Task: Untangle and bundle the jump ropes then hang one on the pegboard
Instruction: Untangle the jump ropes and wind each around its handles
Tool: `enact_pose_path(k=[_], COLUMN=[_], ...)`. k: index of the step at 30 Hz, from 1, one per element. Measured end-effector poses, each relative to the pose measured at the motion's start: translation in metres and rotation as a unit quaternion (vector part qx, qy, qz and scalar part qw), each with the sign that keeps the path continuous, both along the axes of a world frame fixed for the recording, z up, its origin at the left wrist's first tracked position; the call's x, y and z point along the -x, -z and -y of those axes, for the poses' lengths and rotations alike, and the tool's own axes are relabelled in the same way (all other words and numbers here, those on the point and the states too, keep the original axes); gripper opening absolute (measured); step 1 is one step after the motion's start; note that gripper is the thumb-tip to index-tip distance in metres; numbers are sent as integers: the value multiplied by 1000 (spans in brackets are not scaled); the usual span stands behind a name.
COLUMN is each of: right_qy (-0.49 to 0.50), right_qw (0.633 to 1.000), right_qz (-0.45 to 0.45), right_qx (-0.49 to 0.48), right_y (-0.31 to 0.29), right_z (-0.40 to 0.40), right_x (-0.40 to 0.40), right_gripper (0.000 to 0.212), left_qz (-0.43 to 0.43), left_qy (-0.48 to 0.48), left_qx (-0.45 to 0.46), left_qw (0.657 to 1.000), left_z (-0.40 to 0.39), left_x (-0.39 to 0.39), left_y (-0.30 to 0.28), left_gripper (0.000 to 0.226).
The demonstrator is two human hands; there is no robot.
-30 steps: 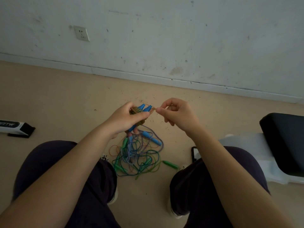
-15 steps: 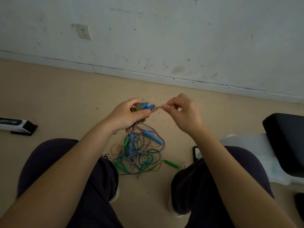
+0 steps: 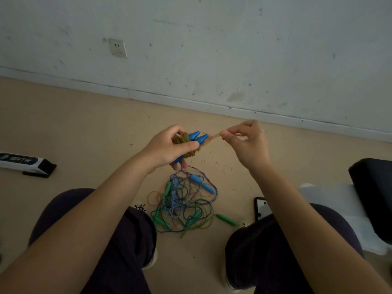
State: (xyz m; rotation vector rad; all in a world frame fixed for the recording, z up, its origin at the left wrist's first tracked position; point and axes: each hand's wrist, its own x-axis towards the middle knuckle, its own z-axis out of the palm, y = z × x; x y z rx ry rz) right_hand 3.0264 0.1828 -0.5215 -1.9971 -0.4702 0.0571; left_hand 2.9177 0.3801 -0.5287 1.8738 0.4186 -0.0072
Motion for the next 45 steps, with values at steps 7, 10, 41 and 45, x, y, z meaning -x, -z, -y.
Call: enact_pose_path(k=[7, 10, 41, 45], right_qy=[10, 25, -95, -104], right_qw=[992, 975, 885, 895], right_qz=[-123, -214, -418, -414], right_qx=[7, 46, 182, 127], right_y=[41, 107, 410, 346], right_z=[-45, -55, -83, -72], right_x=[-62, -87, -90, -91], right_gripper=[14, 15, 27, 34], left_qz=[-3, -41, -278, -241], left_qy=[-87, -111, -130, -127], left_qx=[-94, -99, 75, 73], left_qw=[992, 988, 949, 960], left_z=[-27, -22, -36, -42], left_x=[-72, -98, -96, -85], left_y=[48, 116, 396, 339], left_gripper=[40, 38, 37, 28])
